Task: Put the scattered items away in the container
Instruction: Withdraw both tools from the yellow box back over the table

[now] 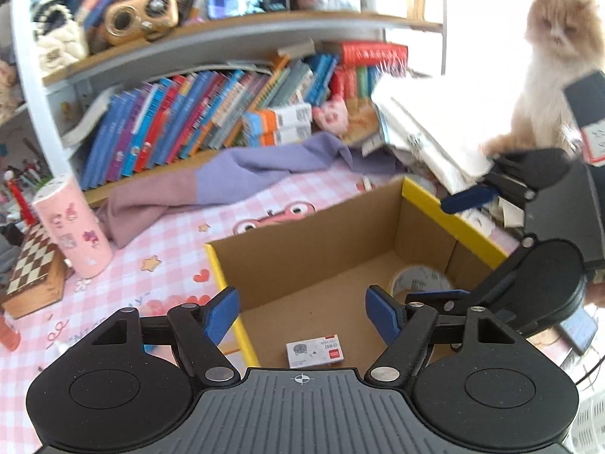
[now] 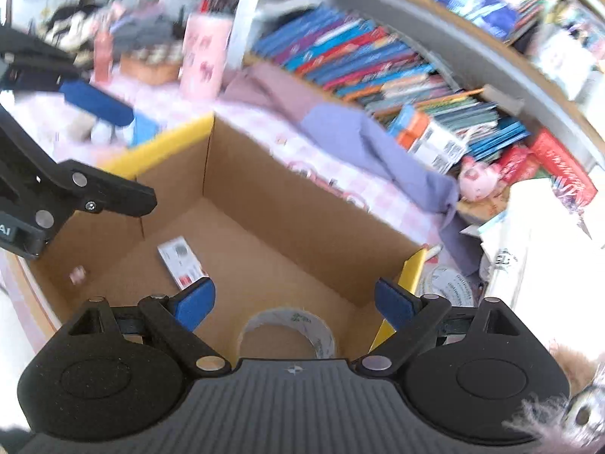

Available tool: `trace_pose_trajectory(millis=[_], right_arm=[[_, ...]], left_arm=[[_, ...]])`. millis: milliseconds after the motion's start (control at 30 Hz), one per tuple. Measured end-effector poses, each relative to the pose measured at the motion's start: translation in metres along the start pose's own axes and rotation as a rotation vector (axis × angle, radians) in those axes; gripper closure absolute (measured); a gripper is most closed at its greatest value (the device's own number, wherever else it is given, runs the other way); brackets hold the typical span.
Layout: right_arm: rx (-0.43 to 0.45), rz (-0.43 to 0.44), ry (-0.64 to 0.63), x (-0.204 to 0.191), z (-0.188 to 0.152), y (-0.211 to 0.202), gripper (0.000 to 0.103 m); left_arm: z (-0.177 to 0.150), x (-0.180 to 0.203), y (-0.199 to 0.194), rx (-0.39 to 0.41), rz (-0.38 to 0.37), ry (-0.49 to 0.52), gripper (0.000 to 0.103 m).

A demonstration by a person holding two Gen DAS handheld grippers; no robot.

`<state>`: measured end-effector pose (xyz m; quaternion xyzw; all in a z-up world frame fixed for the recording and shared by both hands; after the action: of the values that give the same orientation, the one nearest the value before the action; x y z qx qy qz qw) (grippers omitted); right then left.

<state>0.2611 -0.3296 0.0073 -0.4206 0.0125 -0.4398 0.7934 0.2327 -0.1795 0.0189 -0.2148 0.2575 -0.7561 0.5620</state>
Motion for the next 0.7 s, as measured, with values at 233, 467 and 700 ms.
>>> trace_pose_trajectory(millis=[233,467,700], right_arm=[[0.086,-0.055,0.097,-0.006,0.003,-0.037,0.011],[0.156,-0.127,0.220,-0.017,-0.002,-0.075,0.009],[0.198,-0.217,0.346,-0.051,-0.007,-0.106,0.008]], left_arm=[[-0.010,-0.005,-0.032,0.049,0.001,-0.089,0.024],[-0.033,-0.013,-0.066,0.077,-0.006,-0.165,0.024],[-0.058,-0.029,-0.096,0.127,0.010,-0.236,0.023]])
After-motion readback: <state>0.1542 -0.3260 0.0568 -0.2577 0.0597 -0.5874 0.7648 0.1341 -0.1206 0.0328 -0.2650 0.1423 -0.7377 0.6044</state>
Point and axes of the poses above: each gripper's, at about its wrist camera, not at the fingertips, and y roughly the way its jaws point, x to its right, z to its top, the point moved 3 cm from there along y, roughly the way its jaws point, and after that the axes turned 7 degrees about -y, right-handed, at the moved point
